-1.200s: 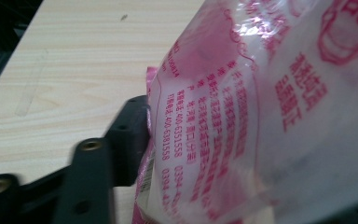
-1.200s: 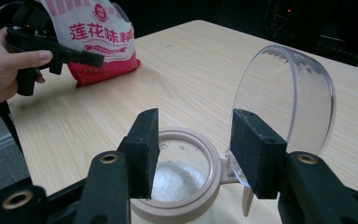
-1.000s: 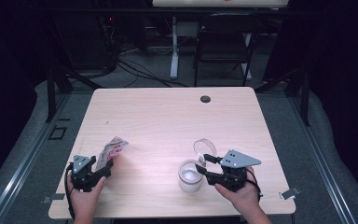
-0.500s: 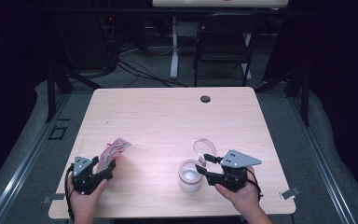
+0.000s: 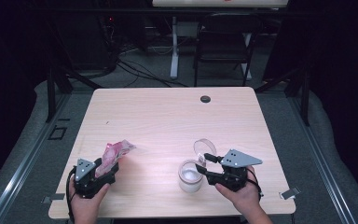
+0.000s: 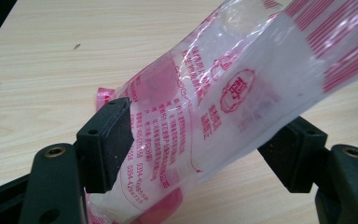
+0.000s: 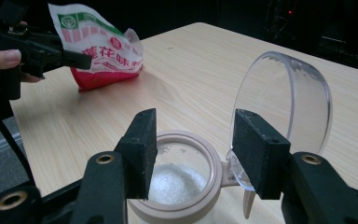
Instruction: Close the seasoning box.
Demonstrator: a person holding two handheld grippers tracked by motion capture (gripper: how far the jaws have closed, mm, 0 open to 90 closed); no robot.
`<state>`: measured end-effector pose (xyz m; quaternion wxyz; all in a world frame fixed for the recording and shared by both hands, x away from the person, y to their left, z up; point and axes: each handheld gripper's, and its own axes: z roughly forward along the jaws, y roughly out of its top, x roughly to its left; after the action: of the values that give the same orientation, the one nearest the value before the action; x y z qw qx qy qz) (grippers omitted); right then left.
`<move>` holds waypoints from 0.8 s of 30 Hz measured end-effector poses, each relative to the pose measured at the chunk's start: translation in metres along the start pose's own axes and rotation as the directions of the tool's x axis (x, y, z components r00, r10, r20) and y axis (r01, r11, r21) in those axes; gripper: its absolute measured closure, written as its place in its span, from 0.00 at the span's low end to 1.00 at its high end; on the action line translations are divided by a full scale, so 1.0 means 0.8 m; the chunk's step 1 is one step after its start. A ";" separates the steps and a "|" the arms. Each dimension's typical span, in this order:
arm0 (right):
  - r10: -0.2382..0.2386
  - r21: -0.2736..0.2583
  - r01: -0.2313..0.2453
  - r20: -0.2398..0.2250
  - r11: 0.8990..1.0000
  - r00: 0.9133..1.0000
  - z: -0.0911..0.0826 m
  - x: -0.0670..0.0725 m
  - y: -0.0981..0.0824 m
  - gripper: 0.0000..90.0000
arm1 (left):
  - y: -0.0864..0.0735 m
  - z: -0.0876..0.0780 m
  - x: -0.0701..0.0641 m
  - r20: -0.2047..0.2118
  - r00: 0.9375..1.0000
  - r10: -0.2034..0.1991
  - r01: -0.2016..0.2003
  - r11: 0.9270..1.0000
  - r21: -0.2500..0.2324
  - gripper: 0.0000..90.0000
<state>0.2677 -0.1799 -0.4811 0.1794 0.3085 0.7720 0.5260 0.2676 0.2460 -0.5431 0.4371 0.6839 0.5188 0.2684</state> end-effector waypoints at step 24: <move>0.001 -0.007 -0.002 -0.011 1.000 1.000 -0.002 -0.001 0.003 0.53 | -0.002 0.009 -0.046 0.111 0.988 0.106 -0.108 0.994 0.011 0.36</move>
<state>0.2679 -0.1808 -0.4787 0.1758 0.3055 0.7708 0.5307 0.2611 0.2091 -0.5447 0.4442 0.7282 0.4588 0.2489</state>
